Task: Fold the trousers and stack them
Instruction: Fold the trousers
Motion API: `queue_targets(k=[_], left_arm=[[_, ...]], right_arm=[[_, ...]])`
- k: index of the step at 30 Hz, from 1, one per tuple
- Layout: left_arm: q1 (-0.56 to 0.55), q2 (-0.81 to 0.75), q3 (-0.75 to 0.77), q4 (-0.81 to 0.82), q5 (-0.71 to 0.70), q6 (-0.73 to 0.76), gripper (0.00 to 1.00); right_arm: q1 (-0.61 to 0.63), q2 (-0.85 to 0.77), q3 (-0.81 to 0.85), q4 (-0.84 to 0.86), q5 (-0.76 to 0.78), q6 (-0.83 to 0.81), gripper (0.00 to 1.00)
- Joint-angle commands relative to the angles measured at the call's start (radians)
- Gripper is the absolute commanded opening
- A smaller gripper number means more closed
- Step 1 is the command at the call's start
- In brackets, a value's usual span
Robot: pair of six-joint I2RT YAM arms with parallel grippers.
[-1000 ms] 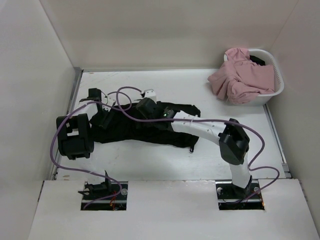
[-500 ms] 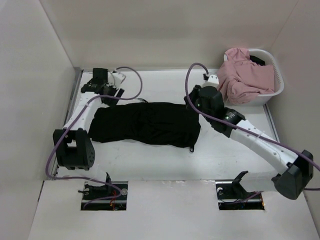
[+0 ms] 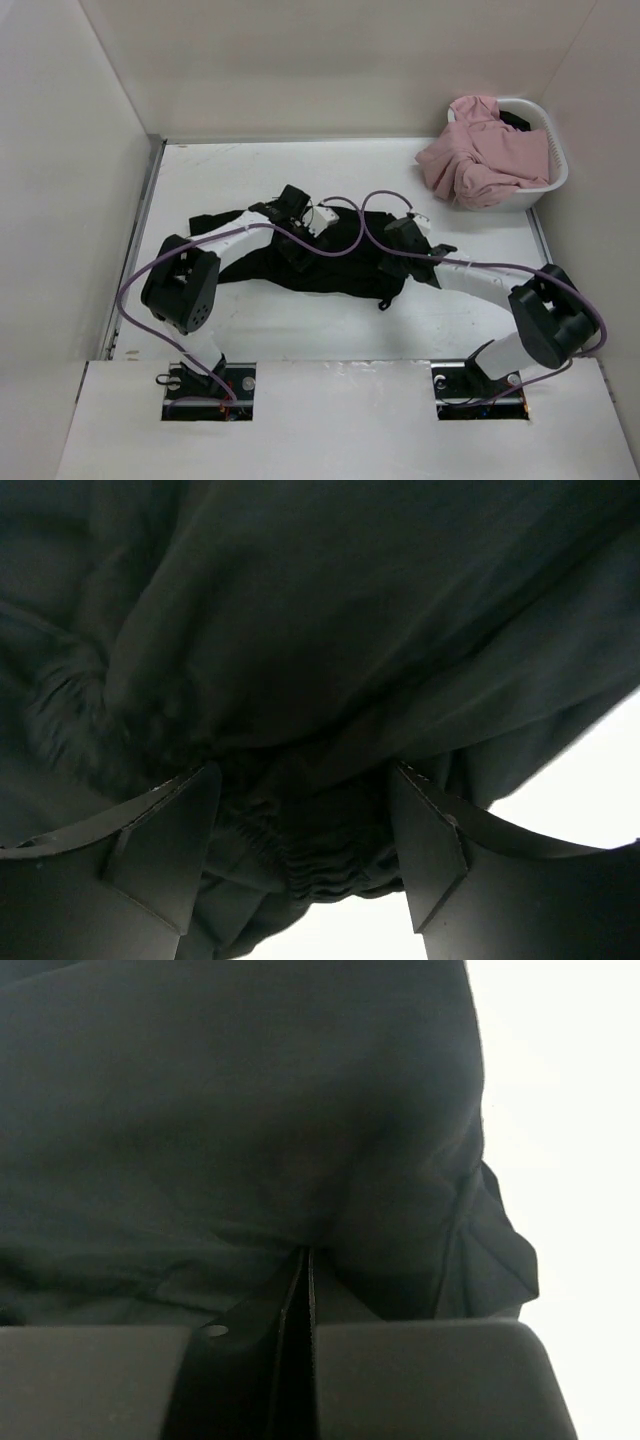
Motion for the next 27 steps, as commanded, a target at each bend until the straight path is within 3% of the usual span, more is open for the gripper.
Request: queue_targets(k=[1, 4, 5, 7, 12, 18, 26, 27], left_arm=[[0.033, 0.008, -0.023, 0.075, -0.061, -0.014, 0.65], [0.018, 0.017, -0.035, 0.101, -0.072, -0.003, 0.66], [0.013, 0.017, -0.035, 0.106, -0.069, -0.009, 0.66], [-0.002, 0.011, -0.035, 0.109, -0.063, -0.014, 0.66], [-0.016, -0.021, -0.032, 0.112, -0.061, -0.015, 0.67], [-0.021, -0.023, -0.023, 0.102, -0.069, -0.005, 0.67], [0.001, -0.049, -0.008, 0.089, -0.070, -0.005, 0.68], [0.005, -0.053, -0.002, 0.085, -0.072, -0.005, 0.68]], right_arm=[[-0.021, -0.006, -0.031, 0.070, 0.001, 0.030, 0.08], [-0.032, -0.078, -0.052, 0.071, 0.004, 0.017, 0.14], [-0.038, -0.131, -0.066, 0.077, 0.006, 0.009, 0.22], [-0.046, -0.269, -0.101, 0.096, 0.021, -0.006, 0.48], [-0.116, -0.520, -0.167, 0.045, 0.063, 0.035, 1.00], [-0.232, -0.298, -0.163, 0.160, -0.159, 0.017, 1.00], [-0.230, 0.000, -0.058, 0.255, -0.253, 0.030, 1.00], [-0.224, 0.029, -0.046, 0.265, -0.285, 0.033, 0.95]])
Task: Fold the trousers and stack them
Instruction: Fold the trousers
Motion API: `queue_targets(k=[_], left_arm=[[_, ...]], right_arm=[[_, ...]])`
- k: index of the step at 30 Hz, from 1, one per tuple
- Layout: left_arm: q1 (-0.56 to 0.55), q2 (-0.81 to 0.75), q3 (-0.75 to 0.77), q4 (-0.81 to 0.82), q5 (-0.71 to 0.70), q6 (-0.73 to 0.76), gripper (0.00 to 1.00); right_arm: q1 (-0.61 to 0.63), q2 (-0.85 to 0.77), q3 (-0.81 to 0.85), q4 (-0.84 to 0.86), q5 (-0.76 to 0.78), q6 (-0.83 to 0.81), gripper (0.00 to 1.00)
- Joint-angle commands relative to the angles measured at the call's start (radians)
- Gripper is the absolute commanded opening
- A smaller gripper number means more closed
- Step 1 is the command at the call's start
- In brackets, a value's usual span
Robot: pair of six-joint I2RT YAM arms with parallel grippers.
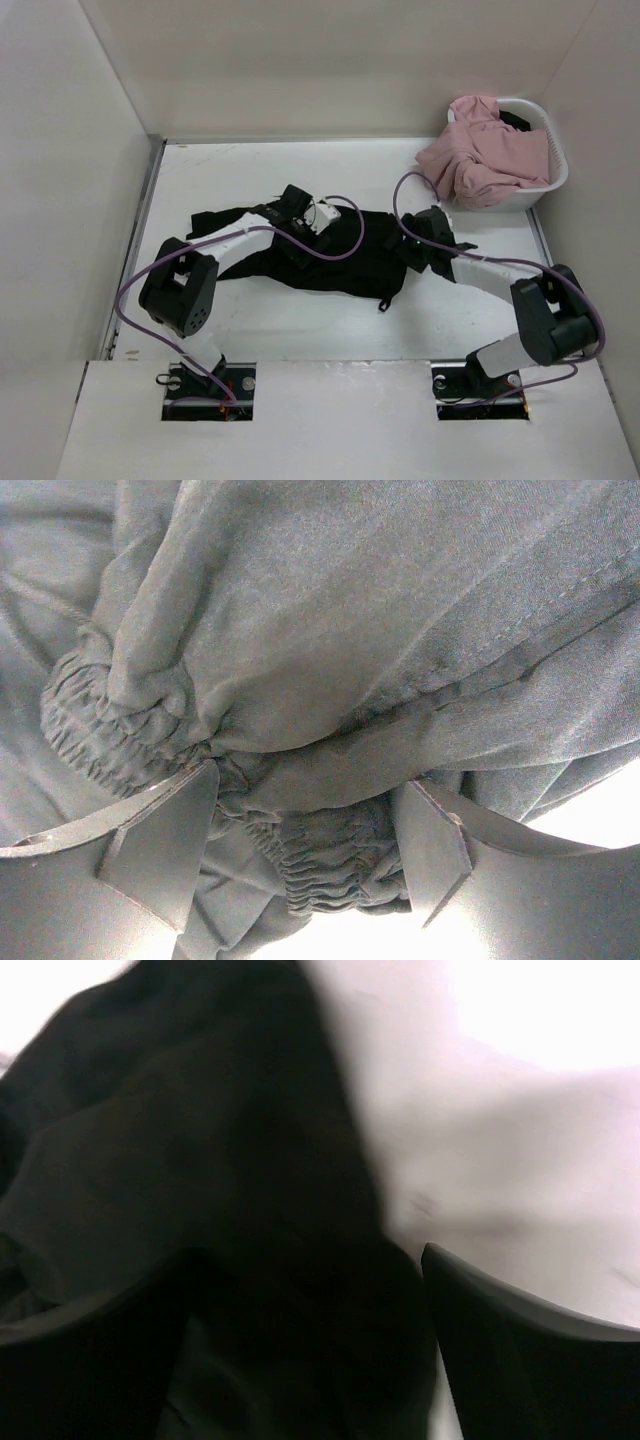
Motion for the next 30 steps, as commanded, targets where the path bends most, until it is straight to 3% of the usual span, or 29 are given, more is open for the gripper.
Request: queue_targets(k=[1, 4, 5, 6, 11, 18, 23, 30], left_arm=[[0.019, -0.077, 0.035, 0.006, -0.006, 0.000, 0.68], [0.041, -0.121, 0.082, -0.043, 0.008, -0.012, 0.68], [0.051, -0.140, 0.096, -0.062, 0.013, -0.015, 0.69], [0.067, -0.164, 0.111, -0.086, 0.020, -0.015, 0.69], [0.212, -0.273, 0.121, -0.151, 0.063, 0.002, 0.73], [0.370, -0.154, 0.075, -0.125, 0.002, 0.004, 0.69], [0.374, -0.070, 0.067, -0.074, 0.019, -0.049, 0.69], [0.377, 0.046, 0.073, -0.016, 0.003, -0.093, 0.68]], right_arm=[[0.009, 0.082, 0.060, 0.099, -0.119, 0.011, 0.79], [0.008, 0.064, 0.047, 0.107, -0.163, 0.055, 0.14], [-0.006, 0.025, 0.030, 0.108, -0.166, 0.064, 0.04], [-0.036, -0.024, 0.021, 0.098, -0.163, 0.063, 0.00], [-0.173, -0.219, 0.079, -0.071, -0.185, -0.033, 0.00], [-0.213, -0.227, 0.454, -0.543, -0.138, -0.355, 0.00], [-0.016, -0.082, 0.782, -0.763, 0.014, -0.417, 0.00], [0.282, 0.219, 1.119, -0.846, 0.094, -0.419, 0.02]])
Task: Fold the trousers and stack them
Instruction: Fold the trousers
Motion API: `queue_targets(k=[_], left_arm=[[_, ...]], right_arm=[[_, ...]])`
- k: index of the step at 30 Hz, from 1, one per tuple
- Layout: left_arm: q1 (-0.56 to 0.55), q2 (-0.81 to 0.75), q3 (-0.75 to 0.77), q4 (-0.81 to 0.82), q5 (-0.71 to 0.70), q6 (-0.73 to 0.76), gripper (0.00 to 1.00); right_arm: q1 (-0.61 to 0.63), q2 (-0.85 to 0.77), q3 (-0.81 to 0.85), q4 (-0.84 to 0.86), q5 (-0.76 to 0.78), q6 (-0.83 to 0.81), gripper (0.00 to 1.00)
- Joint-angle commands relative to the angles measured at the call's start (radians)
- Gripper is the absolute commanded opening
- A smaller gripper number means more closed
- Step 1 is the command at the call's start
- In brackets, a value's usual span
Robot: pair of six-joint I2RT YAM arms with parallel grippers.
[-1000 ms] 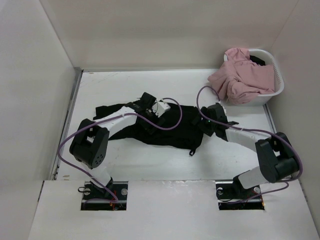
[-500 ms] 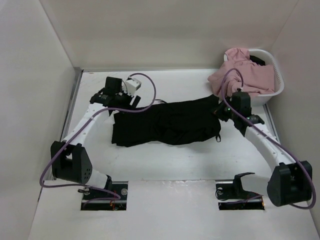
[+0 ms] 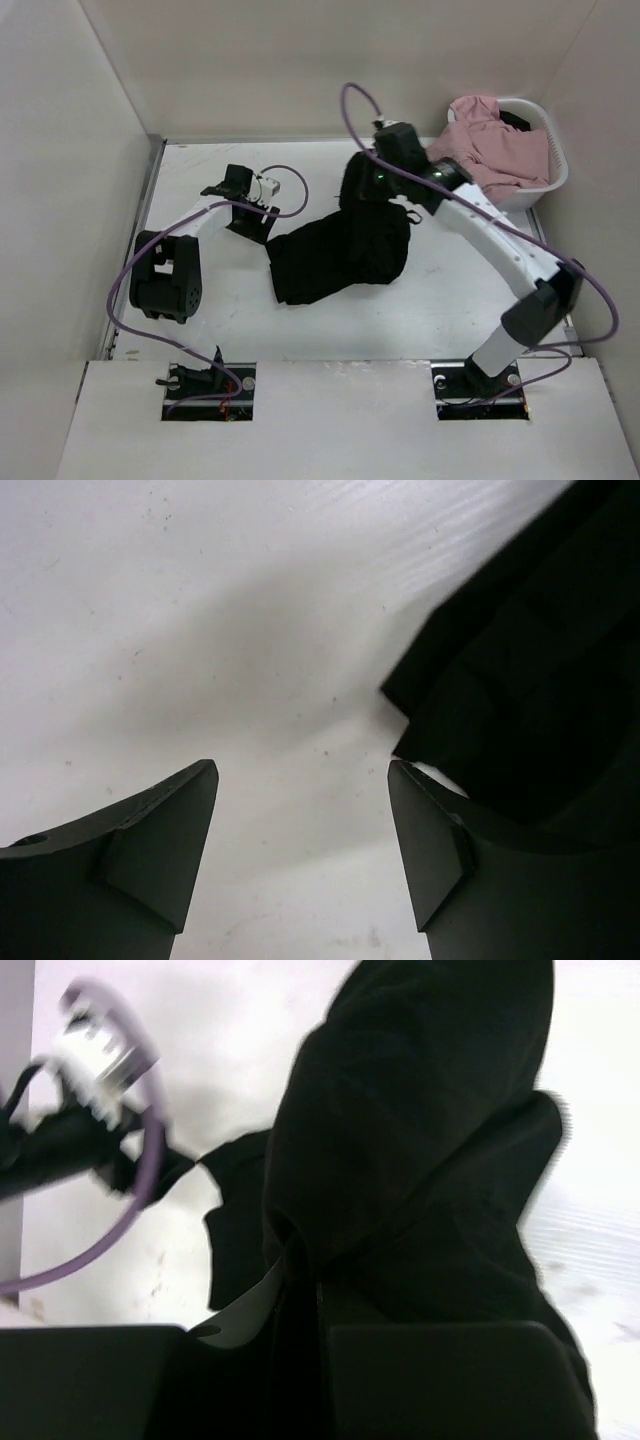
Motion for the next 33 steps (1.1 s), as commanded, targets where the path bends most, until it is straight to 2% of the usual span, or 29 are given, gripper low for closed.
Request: queue_targets(k=[1, 8, 12, 15, 16, 19, 21, 22, 24, 26, 29, 33], left_arm=[[0.010, 0.033, 0.011, 0.061, 0.005, -0.044, 0.67], [0.015, 0.146, 0.069, 0.062, 0.046, -0.060, 0.59], [0.024, 0.198, 0.131, 0.072, 0.046, -0.059, 0.56], [0.024, 0.228, 0.190, 0.075, 0.049, -0.057, 0.57], [0.024, 0.237, 0.212, 0.075, 0.051, -0.057, 0.57], [0.036, 0.261, 0.275, 0.076, 0.049, -0.053, 0.58], [0.058, 0.275, 0.322, 0.069, 0.049, -0.059, 0.59], [0.067, 0.278, 0.344, 0.061, 0.051, -0.061, 0.59], [0.088, 0.272, 0.379, 0.046, 0.046, -0.054, 0.61], [0.113, 0.242, 0.401, 0.021, 0.037, -0.044, 0.63], [0.153, 0.138, 0.402, -0.037, 0.025, -0.027, 0.65], [0.147, -0.072, 0.334, -0.132, 0.023, -0.011, 0.67]], right_arm=[[0.105, 0.126, 0.121, -0.080, 0.046, -0.025, 0.02], [0.283, 0.367, 0.339, -0.052, 0.066, -0.001, 0.06], [0.349, 0.432, 0.411, 0.004, 0.070, 0.014, 0.08], [0.369, 0.455, 0.413, 0.063, 0.058, 0.037, 0.15], [0.377, 0.464, 0.413, 0.087, 0.051, 0.039, 0.20], [0.403, 0.490, 0.411, 0.181, 0.003, 0.030, 0.44], [0.420, 0.493, 0.405, 0.257, -0.054, 0.009, 0.55], [0.431, 0.487, 0.398, 0.306, -0.084, -0.011, 0.66], [0.449, 0.443, 0.350, 0.397, -0.127, -0.056, 0.78], [0.452, 0.359, 0.254, 0.486, -0.153, -0.102, 0.84], [0.437, 0.198, 0.044, 0.570, -0.103, -0.122, 0.85], [0.269, 0.053, -0.220, 0.535, -0.013, -0.009, 0.82]])
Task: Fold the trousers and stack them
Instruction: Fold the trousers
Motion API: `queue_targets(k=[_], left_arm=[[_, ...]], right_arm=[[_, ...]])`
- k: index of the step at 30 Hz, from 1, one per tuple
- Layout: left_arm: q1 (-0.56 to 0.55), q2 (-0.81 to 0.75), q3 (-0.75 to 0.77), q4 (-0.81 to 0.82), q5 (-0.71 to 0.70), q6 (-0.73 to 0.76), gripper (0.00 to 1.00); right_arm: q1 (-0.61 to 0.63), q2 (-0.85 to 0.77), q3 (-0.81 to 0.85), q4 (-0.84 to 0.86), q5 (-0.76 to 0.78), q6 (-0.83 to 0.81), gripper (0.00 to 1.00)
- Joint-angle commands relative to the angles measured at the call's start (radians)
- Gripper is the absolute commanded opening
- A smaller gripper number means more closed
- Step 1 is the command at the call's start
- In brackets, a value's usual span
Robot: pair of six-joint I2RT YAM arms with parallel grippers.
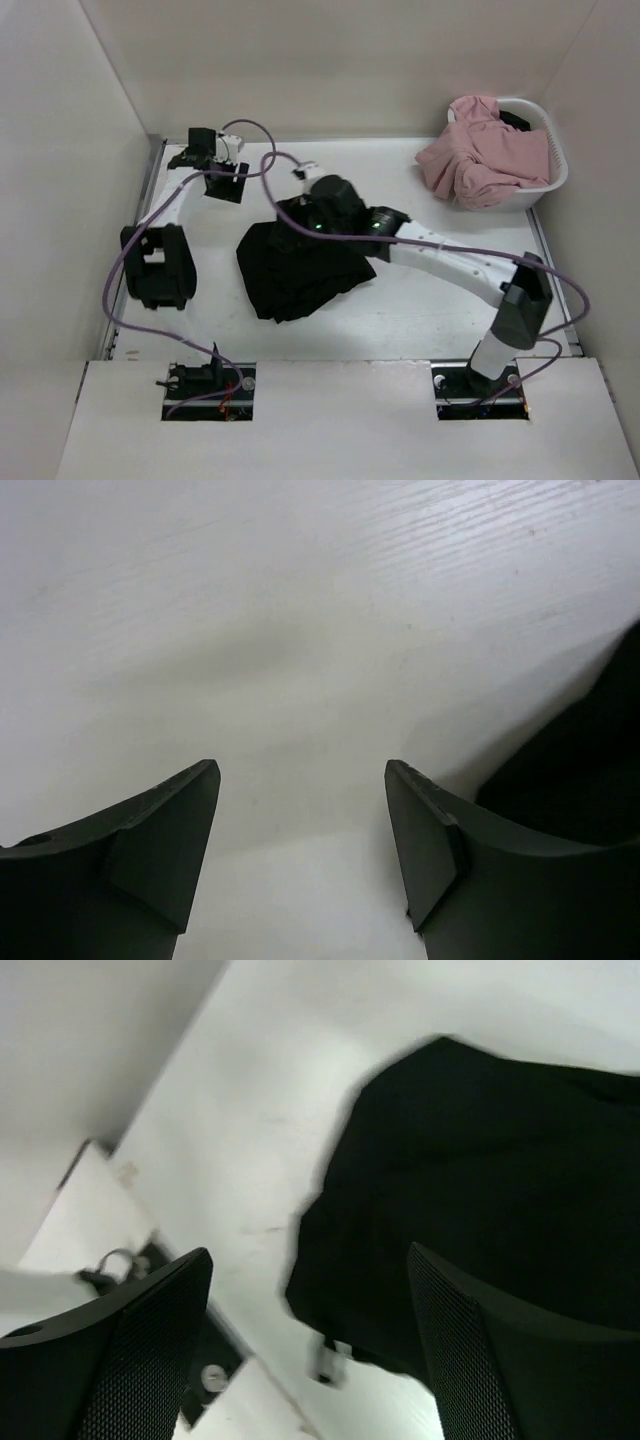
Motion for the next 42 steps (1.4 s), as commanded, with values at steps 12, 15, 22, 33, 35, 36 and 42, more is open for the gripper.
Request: queue_targets(k=[12, 15, 22, 33, 35, 36, 42], left_arm=[[-0.499, -0.486, -0.545, -0.149, 0.073, 0.037, 0.65], [-0.550, -0.500, -0.625, -0.110, 0.021, 0.055, 0.65], [-0.565, -0.452, -0.731, 0.095, -0.122, 0.121, 0.67], [-0.493, -0.388, -0.650, 0.300, -0.162, 0.305, 0.69], [-0.479, -0.385, -0.626, 0.296, -0.162, 0.327, 0.70], [-0.470, -0.383, -0.615, 0.296, -0.161, 0.336, 0.71], [-0.438, -0.376, -0.543, 0.278, -0.148, 0.336, 0.71]], right_arm=[[-0.389, -0.027, -0.503, 0.257, -0.063, 0.352, 1.00], [-0.385, -0.027, -0.581, 0.295, -0.115, 0.373, 1.00], [-0.377, -0.038, -0.803, 0.465, -0.238, 0.448, 0.38], [-0.478, -0.201, -1.025, 0.679, -0.146, 0.588, 0.00], [-0.521, -0.215, -1.014, 0.662, -0.138, 0.574, 0.00], [-0.541, -0.218, -1.000, 0.656, -0.139, 0.560, 0.00], [-0.599, -0.184, -0.917, 0.599, -0.190, 0.499, 0.06]])
